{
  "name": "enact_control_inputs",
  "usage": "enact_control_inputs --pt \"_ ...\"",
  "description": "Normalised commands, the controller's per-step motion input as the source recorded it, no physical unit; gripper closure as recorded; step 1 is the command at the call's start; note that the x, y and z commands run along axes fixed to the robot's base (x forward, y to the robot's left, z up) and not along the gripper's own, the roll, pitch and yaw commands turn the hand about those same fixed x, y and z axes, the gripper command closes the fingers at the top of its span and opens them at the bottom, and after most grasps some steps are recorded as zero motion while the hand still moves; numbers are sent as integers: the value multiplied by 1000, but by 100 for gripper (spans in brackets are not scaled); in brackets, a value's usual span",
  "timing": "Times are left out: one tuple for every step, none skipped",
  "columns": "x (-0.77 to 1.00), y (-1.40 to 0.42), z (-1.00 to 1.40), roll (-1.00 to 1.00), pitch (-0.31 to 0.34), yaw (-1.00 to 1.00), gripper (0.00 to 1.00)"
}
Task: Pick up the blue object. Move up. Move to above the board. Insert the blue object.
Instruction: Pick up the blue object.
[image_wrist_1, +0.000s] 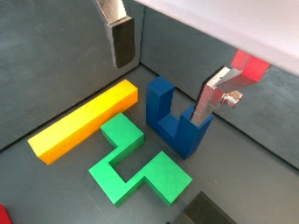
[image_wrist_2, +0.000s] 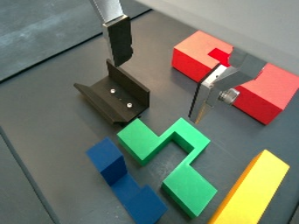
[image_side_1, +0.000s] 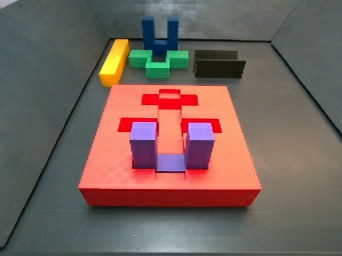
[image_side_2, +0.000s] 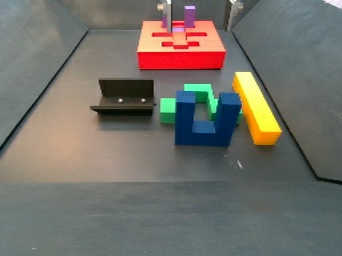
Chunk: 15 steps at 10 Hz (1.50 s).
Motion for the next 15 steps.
enact_control_inputs --pt "743 134 -183 97 17 -111 0" --pt "1000 357 -240 86 43 -83 0" --pt "1000 343 -323 94 30 -74 0" --pt "1000 409 -497 76 0 -97 0" --pt "1000 494 -566 23 0 -103 0" --pt "969 543 -560 0 0 -54 0" --pt "923 511 -511 0 0 -57 0" --pt "71 329 -317 0 0 -160 0" --pt "-51 171 -26 -113 0 -211 0" --pt "-17 0 0 -47 0 -154 0" --pt "-43 0 -43 0 0 -126 0" --pt "-214 -11 -114 0 -13 -103 0" --pt "-171 0 -111 0 -11 -54 0" --pt "-229 69 -123 -4 -17 -71 0" --pt "-251 137 -86 -13 -1 -91 0"
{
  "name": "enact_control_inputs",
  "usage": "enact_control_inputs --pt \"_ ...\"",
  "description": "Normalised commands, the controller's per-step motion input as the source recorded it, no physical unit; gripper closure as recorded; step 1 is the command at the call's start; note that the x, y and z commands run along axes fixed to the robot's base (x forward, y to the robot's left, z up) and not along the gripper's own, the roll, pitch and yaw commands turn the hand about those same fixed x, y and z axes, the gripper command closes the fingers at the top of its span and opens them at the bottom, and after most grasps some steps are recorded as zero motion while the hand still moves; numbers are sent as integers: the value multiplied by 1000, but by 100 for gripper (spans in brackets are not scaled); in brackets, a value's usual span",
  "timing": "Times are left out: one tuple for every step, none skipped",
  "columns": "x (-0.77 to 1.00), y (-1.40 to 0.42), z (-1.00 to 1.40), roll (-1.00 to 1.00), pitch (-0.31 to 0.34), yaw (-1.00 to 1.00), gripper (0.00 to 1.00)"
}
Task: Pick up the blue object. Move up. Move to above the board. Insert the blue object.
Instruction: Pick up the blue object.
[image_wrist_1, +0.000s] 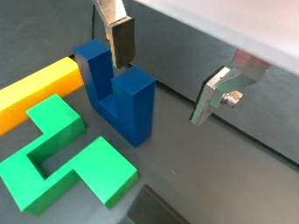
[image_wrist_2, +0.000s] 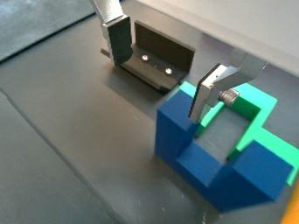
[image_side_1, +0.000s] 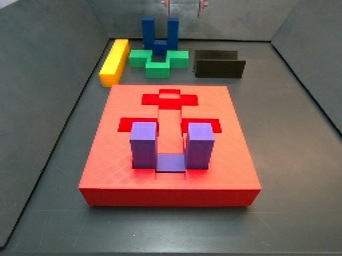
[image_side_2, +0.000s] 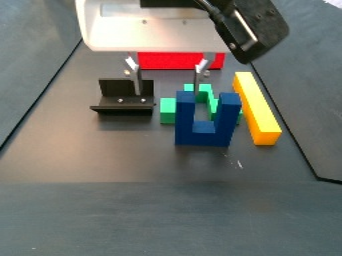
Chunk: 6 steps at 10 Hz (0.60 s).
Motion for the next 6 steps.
enact_control_inputs --pt "-60 83 -123 0 -7 -17 0" --pt "-3 43 -249 0 -10 0 0" --pt "-57 0 -277 0 -19 0 0" --pt "-57 -3 -266 0 -10 0 0" --pt "-80 0 -223 0 -3 0 0" --pt "-143 0 -197 0 -4 -20 0"
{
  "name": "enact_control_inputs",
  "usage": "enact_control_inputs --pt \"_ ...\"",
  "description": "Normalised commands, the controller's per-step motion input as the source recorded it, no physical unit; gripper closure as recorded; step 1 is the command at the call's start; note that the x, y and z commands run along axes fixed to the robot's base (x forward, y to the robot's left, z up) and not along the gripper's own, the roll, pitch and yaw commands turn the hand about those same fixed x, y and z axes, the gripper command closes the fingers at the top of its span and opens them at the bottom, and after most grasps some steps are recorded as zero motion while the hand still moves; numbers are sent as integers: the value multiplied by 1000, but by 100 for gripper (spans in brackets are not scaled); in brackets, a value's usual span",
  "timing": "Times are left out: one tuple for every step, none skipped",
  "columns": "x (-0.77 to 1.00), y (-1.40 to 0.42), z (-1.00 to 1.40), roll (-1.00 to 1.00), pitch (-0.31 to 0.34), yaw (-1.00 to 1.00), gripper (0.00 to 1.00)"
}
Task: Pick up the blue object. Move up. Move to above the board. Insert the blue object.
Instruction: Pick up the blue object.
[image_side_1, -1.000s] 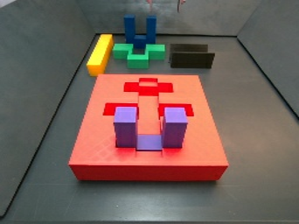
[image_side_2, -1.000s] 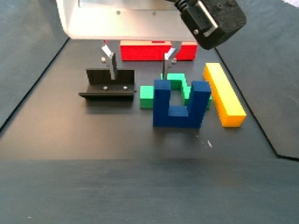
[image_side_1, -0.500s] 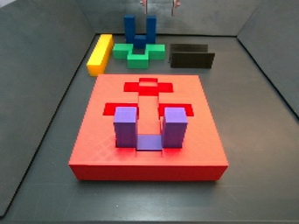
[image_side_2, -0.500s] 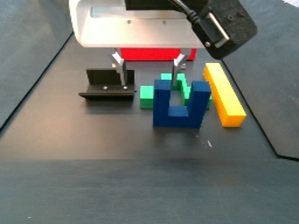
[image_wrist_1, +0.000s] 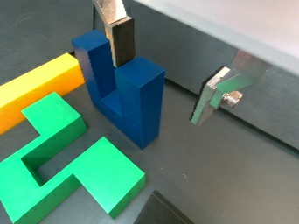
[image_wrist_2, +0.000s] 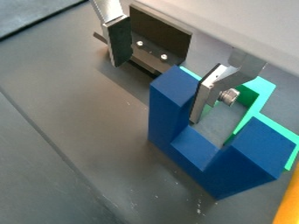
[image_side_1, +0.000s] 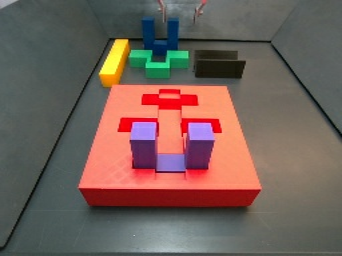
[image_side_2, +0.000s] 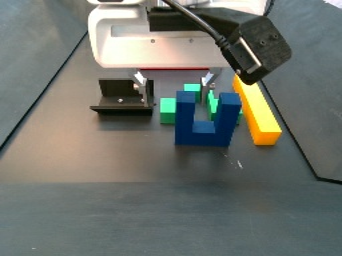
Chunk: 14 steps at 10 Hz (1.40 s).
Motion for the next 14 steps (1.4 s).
enact_control_inputs --pt "-166 -9 -257 17 -4 -23 0" --pt "-160 -26 -277 50 -3 -31 0" --pt "-143 0 -231 43 0 -17 0" --pt "-54 0 -126 24 0 -11 0" --pt "-9 0 -189 49 0 0 0" --pt "0 0 -134 47 0 -3 0" --pt "0 0 -257 71 0 0 0" --pt "17 0 -31 26 10 0 0" --pt "0 0 0 0 0 0 0" --pt "0 0 0 0 0 0 100" --pt "0 0 0 0 0 0 100" --pt "0 0 0 0 0 0 100" --pt "0 0 0 0 0 0 100" --pt "0 0 0 0 0 0 100"
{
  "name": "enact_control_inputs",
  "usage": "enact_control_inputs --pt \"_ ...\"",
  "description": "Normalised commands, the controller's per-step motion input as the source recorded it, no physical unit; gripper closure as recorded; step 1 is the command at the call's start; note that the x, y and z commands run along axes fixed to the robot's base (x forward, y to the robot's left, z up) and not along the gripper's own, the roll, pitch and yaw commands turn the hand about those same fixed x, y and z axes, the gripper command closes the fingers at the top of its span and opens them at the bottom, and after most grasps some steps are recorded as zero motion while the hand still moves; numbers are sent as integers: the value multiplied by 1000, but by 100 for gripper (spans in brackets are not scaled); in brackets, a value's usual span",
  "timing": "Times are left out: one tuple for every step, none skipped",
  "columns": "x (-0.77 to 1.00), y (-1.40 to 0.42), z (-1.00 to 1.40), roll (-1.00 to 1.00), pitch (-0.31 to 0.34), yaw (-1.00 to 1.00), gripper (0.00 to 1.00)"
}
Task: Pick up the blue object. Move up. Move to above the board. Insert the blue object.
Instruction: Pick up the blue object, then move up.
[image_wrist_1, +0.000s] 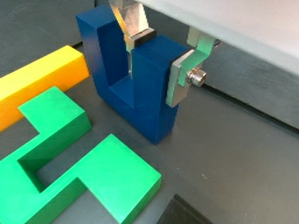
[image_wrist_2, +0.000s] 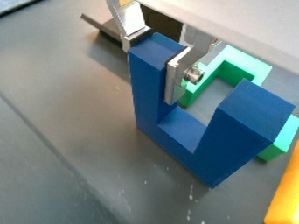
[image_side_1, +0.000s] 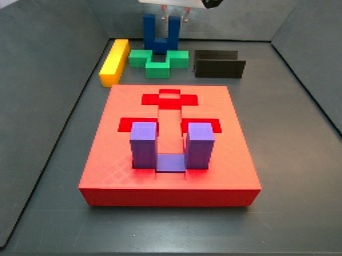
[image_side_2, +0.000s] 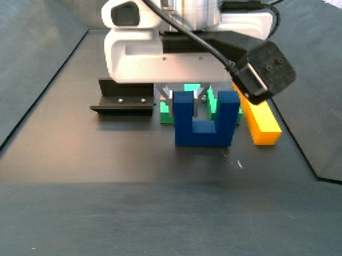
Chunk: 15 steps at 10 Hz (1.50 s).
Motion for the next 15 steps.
enact_control_inputs --pt "0 0 0 0 0 0 100" --pt "0 0 0 0 0 0 100" --pt "0 0 0 0 0 0 100" --pt "0 0 0 0 0 0 100" --pt "0 0 0 0 0 0 100" --pt "0 0 0 0 0 0 100" --pt "0 0 0 0 0 0 100" --pt "0 0 0 0 0 0 100" --pt "0 0 0 0 0 0 100" --pt "0 0 0 0 0 0 100" --pt "0 0 0 0 0 0 100" --pt "0 0 833 0 0 0 100" --pt "2 -60 777 7 22 -69 100" --pt "-9 -43 523 9 21 -54 100" --pt "1 -15 315 12 8 -39 100"
